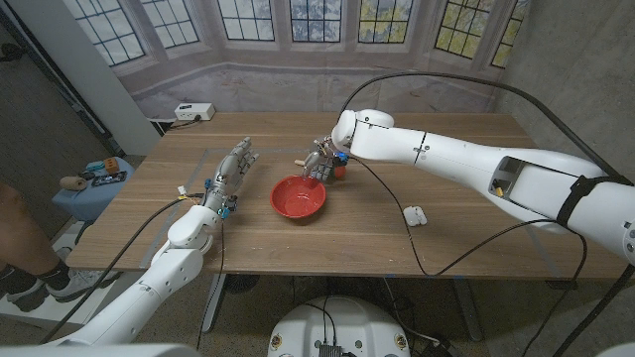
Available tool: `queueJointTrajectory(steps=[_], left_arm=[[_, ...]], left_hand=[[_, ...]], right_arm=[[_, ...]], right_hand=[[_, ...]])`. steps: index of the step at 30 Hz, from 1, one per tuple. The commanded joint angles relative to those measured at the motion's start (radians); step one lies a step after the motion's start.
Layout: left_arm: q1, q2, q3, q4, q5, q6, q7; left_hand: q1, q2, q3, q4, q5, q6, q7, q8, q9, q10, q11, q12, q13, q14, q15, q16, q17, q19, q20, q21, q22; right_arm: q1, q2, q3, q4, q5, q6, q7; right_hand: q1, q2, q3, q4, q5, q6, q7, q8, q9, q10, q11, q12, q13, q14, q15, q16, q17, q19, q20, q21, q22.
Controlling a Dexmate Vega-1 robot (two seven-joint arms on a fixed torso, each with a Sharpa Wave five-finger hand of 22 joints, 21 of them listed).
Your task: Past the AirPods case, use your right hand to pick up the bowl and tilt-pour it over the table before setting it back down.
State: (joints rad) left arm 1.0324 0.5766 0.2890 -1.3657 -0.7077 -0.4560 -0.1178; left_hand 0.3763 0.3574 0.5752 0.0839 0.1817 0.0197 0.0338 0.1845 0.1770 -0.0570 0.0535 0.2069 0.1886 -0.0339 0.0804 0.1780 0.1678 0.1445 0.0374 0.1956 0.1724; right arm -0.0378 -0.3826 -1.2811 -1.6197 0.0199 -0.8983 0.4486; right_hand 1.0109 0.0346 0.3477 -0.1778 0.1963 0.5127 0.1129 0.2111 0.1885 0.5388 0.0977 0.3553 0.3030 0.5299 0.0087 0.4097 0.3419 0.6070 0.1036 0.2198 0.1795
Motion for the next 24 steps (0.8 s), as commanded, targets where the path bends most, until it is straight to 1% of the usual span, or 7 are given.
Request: queueJointTrajectory(steps=[1,14,15,18,20,22,24], left_arm=[[0.008,0.000,-0.003,-0.004,-0.003,-0.002,0.006],[0.008,-0.003,-0.004,-0.001,-0.003,-0.005,0.008],[0.008,-0.003,-0.004,-0.001,-0.003,-0.005,0.008],[0.007,-0.005,-0.004,0.002,-0.005,-0.006,0.005],[0.007,-0.006,-0.004,0.004,-0.006,-0.007,0.003],[0.006,-0.007,-0.004,0.005,-0.006,-0.008,0.003],[0.006,-0.008,-0.004,0.006,-0.007,-0.010,0.002]], left_hand=[[-0.239,-0.245,0.003,-0.009,0.007,0.004,0.001,0.004,0.001,0.004,0.003,0.002,0.001,0.006,0.003,0.000,0.002,0.009,0.003,0.000,0.001],[-0.236,-0.243,0.005,-0.014,0.006,0.008,0.003,0.004,0.001,0.010,0.005,0.003,0.001,0.012,0.004,0.001,0.002,0.011,0.004,0.000,0.001],[-0.236,-0.243,0.005,-0.015,0.006,0.008,0.003,0.004,0.001,0.010,0.005,0.003,0.001,0.012,0.004,0.001,0.002,0.011,0.004,0.000,0.001],[-0.235,-0.243,0.005,-0.016,0.005,0.011,0.003,0.005,0.001,0.010,0.005,0.003,0.001,0.013,0.004,0.002,0.002,0.012,0.004,0.000,0.001],[-0.235,-0.242,0.006,-0.017,0.005,0.012,0.003,0.005,0.001,0.011,0.005,0.003,0.001,0.014,0.004,0.002,0.002,0.013,0.004,0.001,0.001],[-0.234,-0.242,0.006,-0.018,0.005,0.012,0.003,0.005,0.001,0.011,0.005,0.003,0.001,0.014,0.004,0.002,0.002,0.013,0.005,0.000,0.001],[-0.234,-0.242,0.006,-0.019,0.005,0.012,0.003,0.005,0.002,0.011,0.005,0.003,0.001,0.014,0.003,0.002,0.002,0.013,0.004,0.001,0.001]], right_arm=[[0.003,0.021,-0.025,0.027,-0.015,-0.005,-0.003],[0.003,0.042,-0.049,0.043,-0.040,-0.010,-0.018],[0.003,0.043,-0.051,0.042,-0.043,-0.012,-0.021],[0.002,0.046,-0.055,0.039,-0.051,-0.021,-0.030],[-0.001,0.044,-0.056,0.037,-0.056,-0.017,-0.037],[-0.003,0.044,-0.058,0.036,-0.061,-0.013,-0.042],[-0.006,0.046,-0.058,0.037,-0.065,-0.017,-0.050]], right_hand=[[0.024,-0.001,-0.009,0.004,0.004,0.023,-0.001,0.004,0.005,0.020,0.001,0.019,0.012,0.022,-0.011,0.019,0.019,0.016,-0.001,0.010,0.003],[0.068,-0.009,-0.021,0.006,0.005,0.075,-0.015,0.007,0.009,0.065,-0.013,0.072,0.049,0.066,-0.038,0.072,0.071,0.048,-0.013,0.019,0.004],[0.073,-0.010,-0.023,0.006,0.005,0.085,-0.016,0.008,0.009,0.073,-0.021,0.080,0.054,0.072,-0.043,0.079,0.078,0.056,-0.017,0.021,0.005],[0.088,-0.012,-0.026,0.005,0.005,0.102,-0.019,0.010,0.011,0.102,-0.027,0.102,0.065,0.094,-0.057,0.097,0.092,0.067,-0.023,0.025,0.005],[0.094,-0.013,-0.028,0.006,0.005,0.122,-0.027,0.015,0.012,0.115,-0.039,0.114,0.072,0.112,-0.065,0.108,0.099,0.074,-0.027,0.027,0.005],[0.097,-0.013,-0.029,0.007,0.005,0.134,-0.034,0.017,0.012,0.128,-0.038,0.125,0.077,0.120,-0.073,0.113,0.104,0.081,-0.033,0.029,0.006],[0.103,-0.014,-0.029,0.007,0.006,0.148,-0.037,0.020,0.013,0.142,-0.048,0.137,0.084,0.134,-0.083,0.117,0.106,0.088,-0.039,0.032,0.006]])
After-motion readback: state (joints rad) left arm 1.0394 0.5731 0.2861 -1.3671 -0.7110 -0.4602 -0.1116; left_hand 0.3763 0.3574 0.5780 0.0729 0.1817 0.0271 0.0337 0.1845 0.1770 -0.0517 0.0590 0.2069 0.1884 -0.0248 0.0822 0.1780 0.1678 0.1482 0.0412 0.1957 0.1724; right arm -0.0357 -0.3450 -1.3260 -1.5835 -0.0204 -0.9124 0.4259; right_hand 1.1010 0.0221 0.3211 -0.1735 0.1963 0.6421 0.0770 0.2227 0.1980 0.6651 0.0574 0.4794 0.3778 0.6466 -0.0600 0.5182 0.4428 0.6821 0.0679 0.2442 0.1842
